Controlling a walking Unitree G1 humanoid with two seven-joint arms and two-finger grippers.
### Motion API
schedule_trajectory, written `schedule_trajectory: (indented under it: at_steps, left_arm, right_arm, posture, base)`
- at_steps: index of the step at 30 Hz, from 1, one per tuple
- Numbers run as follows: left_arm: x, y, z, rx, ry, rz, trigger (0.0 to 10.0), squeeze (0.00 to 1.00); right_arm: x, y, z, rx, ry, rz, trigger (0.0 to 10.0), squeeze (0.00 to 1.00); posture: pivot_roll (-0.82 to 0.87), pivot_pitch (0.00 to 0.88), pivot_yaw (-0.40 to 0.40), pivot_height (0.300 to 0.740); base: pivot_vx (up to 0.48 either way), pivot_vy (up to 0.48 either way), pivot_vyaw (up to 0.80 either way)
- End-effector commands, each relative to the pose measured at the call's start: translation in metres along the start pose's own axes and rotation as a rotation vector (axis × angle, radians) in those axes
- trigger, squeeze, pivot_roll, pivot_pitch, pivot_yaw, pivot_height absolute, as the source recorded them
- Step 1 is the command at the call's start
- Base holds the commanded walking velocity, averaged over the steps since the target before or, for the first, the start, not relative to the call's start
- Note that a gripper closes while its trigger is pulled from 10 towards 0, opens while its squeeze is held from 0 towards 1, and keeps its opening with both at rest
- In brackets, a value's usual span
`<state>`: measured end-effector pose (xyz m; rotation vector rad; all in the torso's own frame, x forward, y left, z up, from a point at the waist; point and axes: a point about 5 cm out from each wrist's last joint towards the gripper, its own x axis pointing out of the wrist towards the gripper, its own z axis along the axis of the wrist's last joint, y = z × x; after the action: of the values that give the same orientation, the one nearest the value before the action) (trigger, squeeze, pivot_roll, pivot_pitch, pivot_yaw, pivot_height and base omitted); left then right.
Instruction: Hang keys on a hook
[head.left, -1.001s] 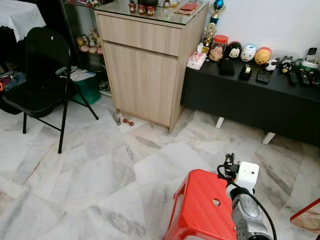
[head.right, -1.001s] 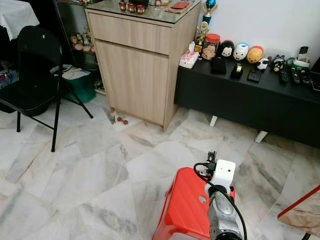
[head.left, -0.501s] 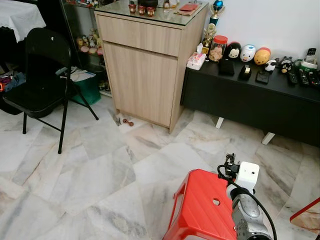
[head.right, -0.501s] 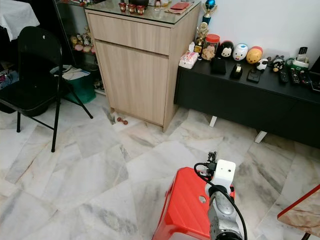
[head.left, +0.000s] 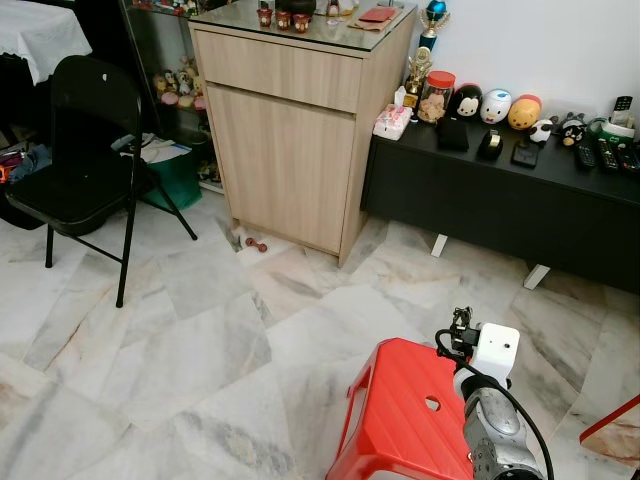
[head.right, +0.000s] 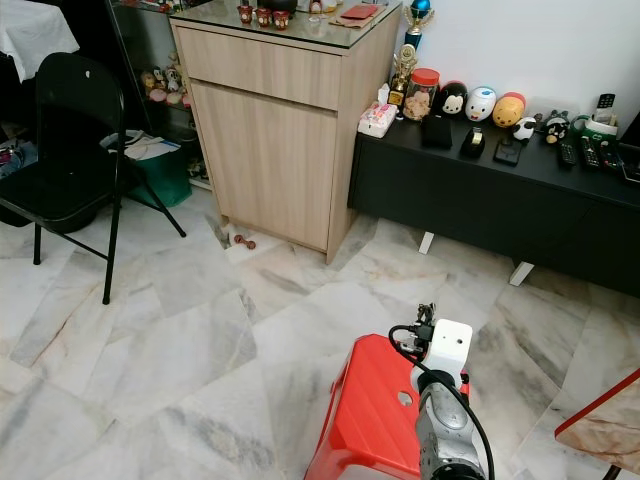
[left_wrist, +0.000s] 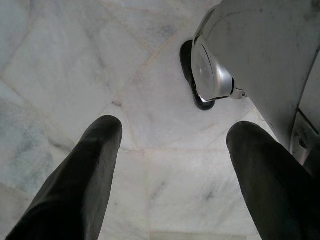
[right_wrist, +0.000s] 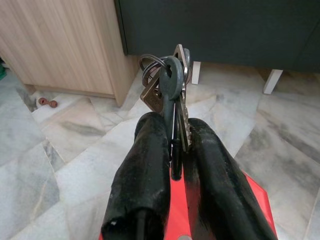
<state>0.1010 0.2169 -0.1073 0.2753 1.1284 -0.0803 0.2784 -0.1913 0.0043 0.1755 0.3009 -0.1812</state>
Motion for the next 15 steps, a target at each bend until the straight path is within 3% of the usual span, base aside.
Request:
schedule_trajectory:
  at_steps: [1, 9, 15]
  left_arm:
    - [0.0056, -0.0132, 0.0401, 0.001, -0.151, -0.050, 10.0, 0.00]
    - [0.0053, -0.0110, 0.0398, 0.008, -0.155, -0.052, 10.0, 0.00]
    - [0.0052, -0.0117, 0.0400, 0.011, -0.159, -0.055, 10.0, 0.00]
  right_arm:
    - [0.0006, -0.0043, -0.0001, 0.011, 0.013, -0.019, 10.0, 0.00]
    - [0.0018, 0.0014, 0.0019, 0.008, 0.001, 0.000, 10.0, 0.00]
    - [0.0025, 0.0017, 0.0038, 0.013, -0.007, -0.003, 10.0, 0.00]
  posture:
    - [0.07, 0.002, -0.082, 0.740]
    - [0.07, 0.000, -0.086, 0.740]
    - [0.07, 0.000, -0.087, 0.740]
  base:
    - [0.000, 0.000, -0.77]
    - [0.000, 0.000, -0.75]
    - [0.000, 0.000, 0.00]
